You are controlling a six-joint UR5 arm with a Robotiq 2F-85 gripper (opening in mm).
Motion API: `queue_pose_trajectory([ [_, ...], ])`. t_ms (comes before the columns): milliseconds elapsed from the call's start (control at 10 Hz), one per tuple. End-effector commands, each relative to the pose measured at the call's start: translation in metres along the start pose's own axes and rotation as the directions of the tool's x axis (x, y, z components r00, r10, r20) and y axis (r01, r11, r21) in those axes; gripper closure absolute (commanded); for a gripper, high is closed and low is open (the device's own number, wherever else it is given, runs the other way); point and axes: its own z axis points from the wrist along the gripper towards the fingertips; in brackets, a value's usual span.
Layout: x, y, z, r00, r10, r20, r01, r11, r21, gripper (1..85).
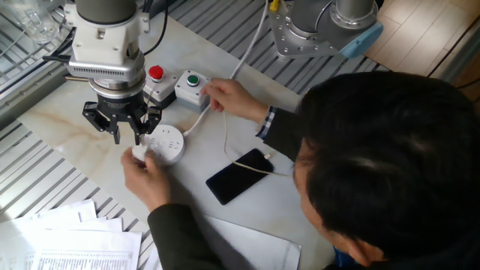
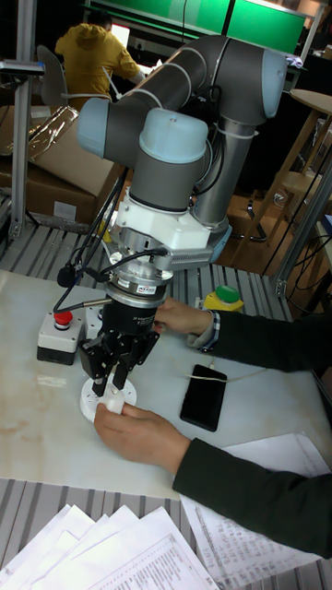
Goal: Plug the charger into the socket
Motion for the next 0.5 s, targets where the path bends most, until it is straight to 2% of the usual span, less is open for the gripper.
queue_pose_trajectory([
  [0,0.0015,0.0024,0.0006,1.0,0.01,0.006,-0.01,1.0,-0.02,46.0],
  [100,0.0011,0.0057,-0.0009,1.0,0.014,0.009,-0.014,0.999,-0.033,42.7],
  [400,-0.0022,0.0027,0.0023,1.0,0.007,0.018,-0.007,1.0,-0.02,42.7],
])
